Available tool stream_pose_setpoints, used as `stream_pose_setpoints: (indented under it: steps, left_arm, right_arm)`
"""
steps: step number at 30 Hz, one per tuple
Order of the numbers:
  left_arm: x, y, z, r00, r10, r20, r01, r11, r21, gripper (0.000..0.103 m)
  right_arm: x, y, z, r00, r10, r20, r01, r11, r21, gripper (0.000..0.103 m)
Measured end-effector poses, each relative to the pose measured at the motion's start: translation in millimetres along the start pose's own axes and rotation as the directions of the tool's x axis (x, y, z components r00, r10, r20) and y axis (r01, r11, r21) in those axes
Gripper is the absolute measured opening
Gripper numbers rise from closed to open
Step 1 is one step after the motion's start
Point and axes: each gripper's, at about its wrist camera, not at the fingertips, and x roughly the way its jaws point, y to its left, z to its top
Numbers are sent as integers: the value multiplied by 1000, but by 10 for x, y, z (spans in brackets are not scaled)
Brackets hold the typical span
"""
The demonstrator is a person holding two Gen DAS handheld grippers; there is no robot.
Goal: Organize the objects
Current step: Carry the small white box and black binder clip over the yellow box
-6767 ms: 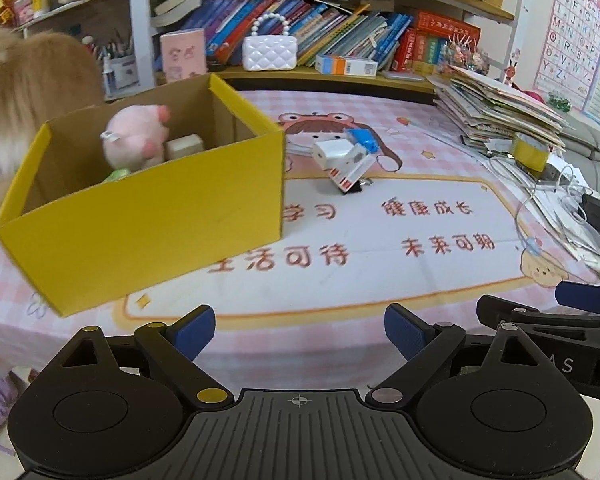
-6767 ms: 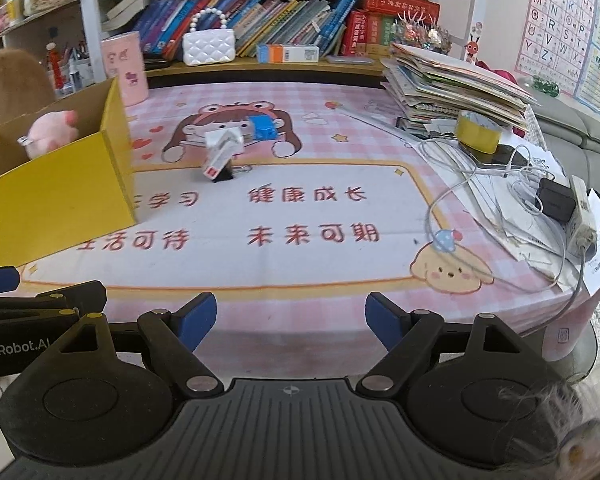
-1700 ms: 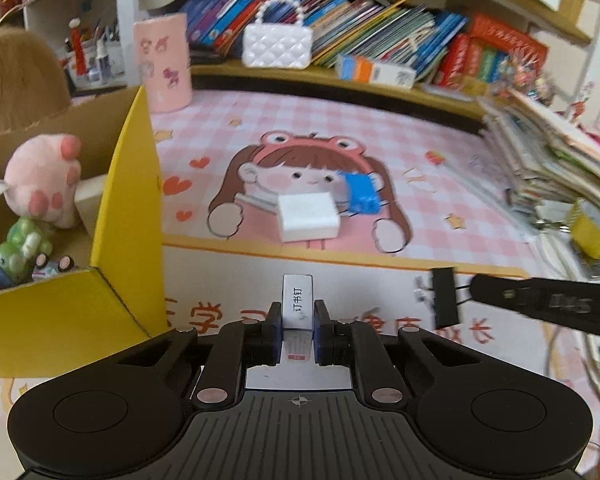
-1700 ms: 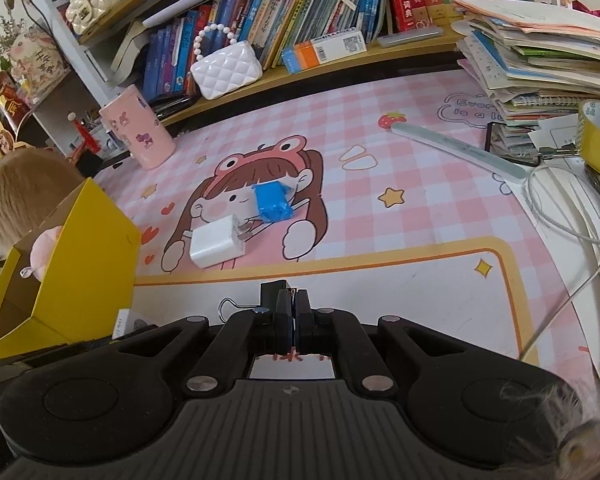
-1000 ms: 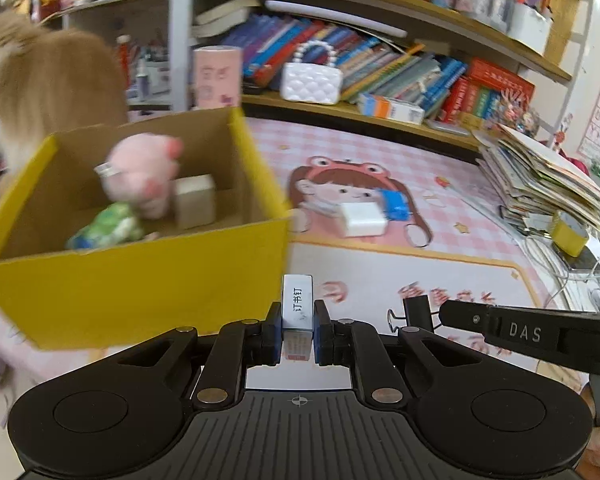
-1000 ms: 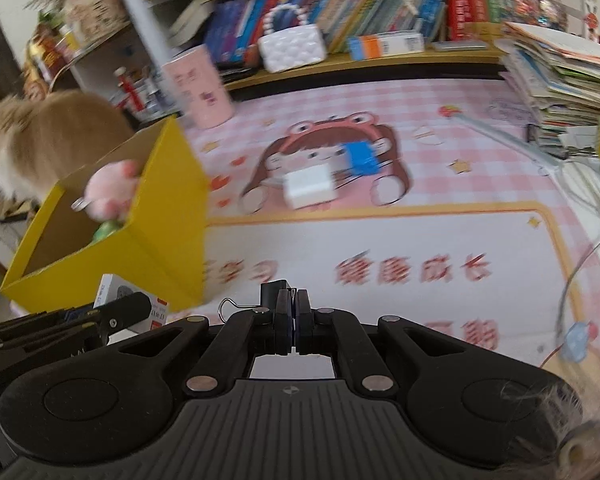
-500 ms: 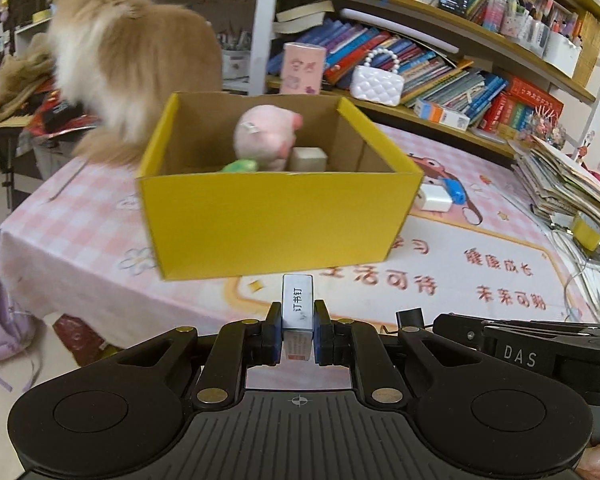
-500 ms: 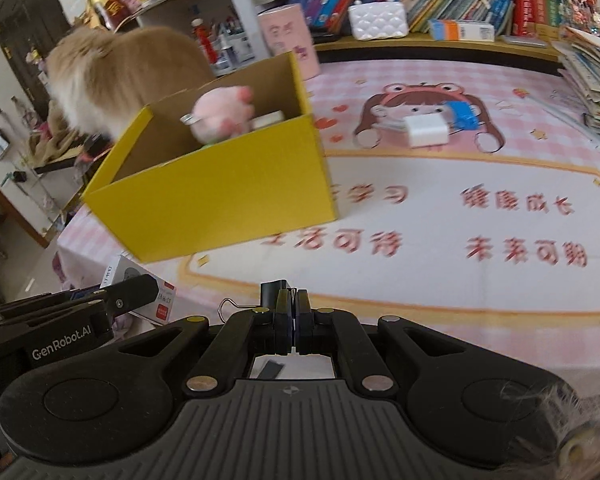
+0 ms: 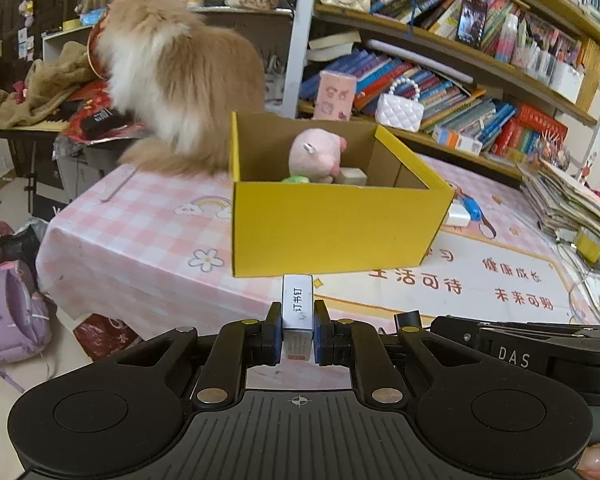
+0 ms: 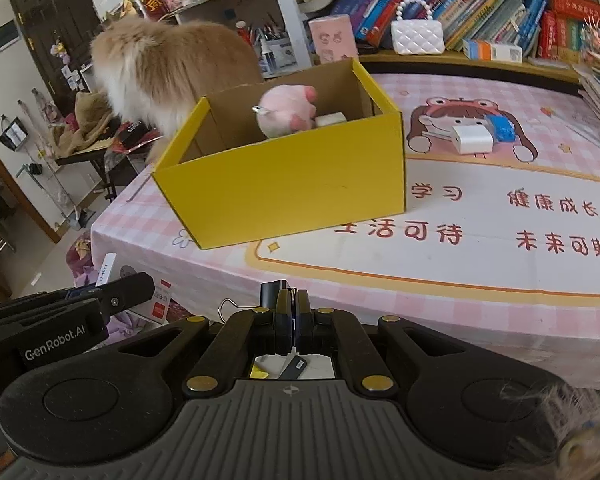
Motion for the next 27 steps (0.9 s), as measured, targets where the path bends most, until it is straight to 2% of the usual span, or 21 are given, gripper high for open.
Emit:
stream_pose_setpoints:
  steps: [9,19,22,27]
  left_arm:
    - [-81,93,33,999,-12,33,13,1000,-17,13]
    - [40,69,137,999,-7,39,7,1000,-13,13]
    - [64,32,245,998,-2,66,2,1000,5,13]
    - [143,-8,590,992,-11,126,11,1000,4,13]
  right_arm:
    - [-34,119,47,1000,-12,14,12,999,-34,2]
    - [66,85,148,1000,-15,20,16,999,-51,2]
    - [76,69,270,998,-2,63,6,998,-58,2]
    - [33,54,666,981,14,193,5,995,-98,2]
